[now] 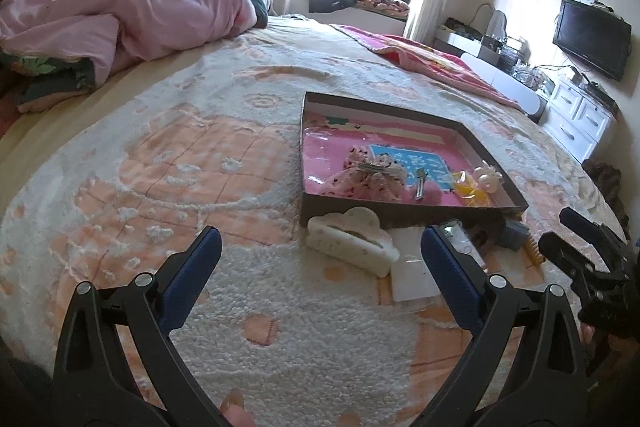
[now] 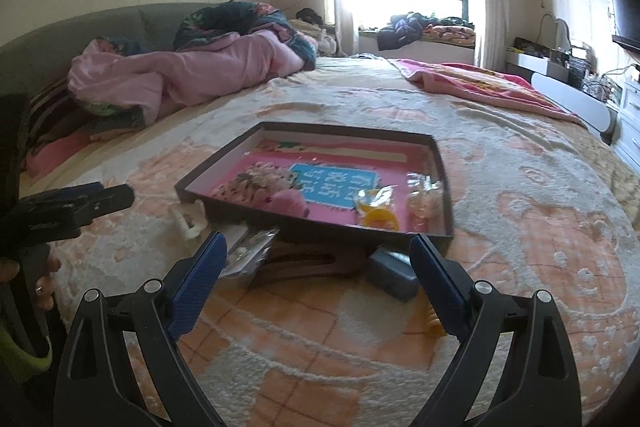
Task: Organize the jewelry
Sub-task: 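Withdraw both tools from the tray back toward the remaining items, then grasp the white cloud claw clip with the left tool while the right tool grasps a clear packet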
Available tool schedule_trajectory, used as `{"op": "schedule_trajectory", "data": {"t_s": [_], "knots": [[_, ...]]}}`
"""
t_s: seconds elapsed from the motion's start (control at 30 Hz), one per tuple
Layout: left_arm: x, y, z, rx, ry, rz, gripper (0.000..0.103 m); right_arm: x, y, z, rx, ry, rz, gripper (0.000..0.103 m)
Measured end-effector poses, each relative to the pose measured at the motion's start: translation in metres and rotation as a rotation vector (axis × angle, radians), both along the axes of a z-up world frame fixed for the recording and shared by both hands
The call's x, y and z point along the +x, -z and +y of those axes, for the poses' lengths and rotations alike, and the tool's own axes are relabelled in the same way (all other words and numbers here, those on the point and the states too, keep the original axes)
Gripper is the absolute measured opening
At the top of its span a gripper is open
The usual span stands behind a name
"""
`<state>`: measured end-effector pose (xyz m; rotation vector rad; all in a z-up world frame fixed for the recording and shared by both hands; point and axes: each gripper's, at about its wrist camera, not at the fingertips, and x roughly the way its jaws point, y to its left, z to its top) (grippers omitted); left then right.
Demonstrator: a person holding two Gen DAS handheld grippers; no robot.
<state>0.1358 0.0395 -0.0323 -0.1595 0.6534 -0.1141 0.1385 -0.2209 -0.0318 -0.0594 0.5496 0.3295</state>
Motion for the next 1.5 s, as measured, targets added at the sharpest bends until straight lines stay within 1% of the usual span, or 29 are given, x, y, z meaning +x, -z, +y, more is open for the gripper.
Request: {"op": "schedule_trajectory", "data": {"t_s": [0.23, 0.37, 0.43, 0.6, 0.73, 0.8, 0.83, 0.87, 0.97, 1.1, 1.2, 1.27, 1.3, 1.33, 1.37, 1.4, 1.5], "knots": [[0.008, 0.013, 0.005, 0.006, 0.003, 0.031, 0.091, 0.003, 0.015, 0.022, -0.014, -0.043, 0.053, 0.089], [0.014, 0.023, 0.007, 0.017, -0.004, 0.058, 0.091, 0.008, 0.025, 0.032, -0.033, -0.064, 0.087, 0.08], [0.017, 0.027, 0.009, 0.014, -0.001, 0.07, 0.091, 0.012, 0.028, 0.034, -0.024, -0.069, 0.103, 0.076], [0.025, 0.035, 0.008, 0.007, 0.02, 0.085, 0.091, 0.028, 0.038, 0.039, -0.005, -0.075, 0.163, 0.058], [0.029, 0.039, 0.003, 0.007, 0.051, 0.084, 0.091, 0.034, 0.043, 0.044, 0.017, -0.093, 0.189, 0.047], [0.033, 0.041, 0.0, 0.007, 0.059, 0.085, 0.091, 0.035, 0.045, 0.048, 0.024, -0.117, 0.201, 0.034], [0.035, 0.042, -0.003, 0.006, 0.065, 0.085, 0.091, 0.034, 0.046, 0.051, 0.023, -0.129, 0.203, 0.031], [0.036, 0.043, -0.004, 0.004, 0.071, 0.084, 0.091, 0.034, 0.047, 0.052, 0.023, -0.141, 0.207, 0.025], [0.042, 0.044, -0.011, 0.004, 0.1, 0.083, 0.091, 0.03, 0.048, 0.054, 0.032, -0.159, 0.206, 0.019], [0.049, 0.048, -0.019, -0.002, 0.135, 0.094, 0.091, 0.03, 0.044, 0.046, 0.053, -0.142, 0.207, 0.017], [0.055, 0.051, -0.022, 0.004, 0.143, 0.112, 0.091, 0.031, 0.041, 0.039, 0.066, -0.128, 0.199, 0.017], [0.058, 0.054, -0.023, -0.005, 0.153, 0.125, 0.086, 0.03, 0.039, 0.035, 0.072, -0.121, 0.194, 0.017], [0.059, 0.055, -0.023, -0.011, 0.157, 0.131, 0.079, 0.03, 0.038, 0.033, 0.076, -0.118, 0.195, 0.017], [0.06, 0.055, -0.022, -0.021, 0.163, 0.134, 0.076, 0.03, 0.038, 0.032, 0.08, -0.117, 0.197, 0.017], [0.061, 0.055, -0.022, -0.025, 0.167, 0.135, 0.072, 0.031, 0.038, 0.031, 0.081, -0.114, 0.197, 0.017], [0.062, 0.055, -0.023, -0.023, 0.173, 0.135, 0.07, 0.03, 0.038, 0.03, 0.08, -0.111, 0.194, 0.017], [0.061, 0.054, -0.025, -0.01, 0.175, 0.135, 0.069, 0.028, 0.036, 0.029, 0.075, -0.112, 0.184, 0.017]]}}
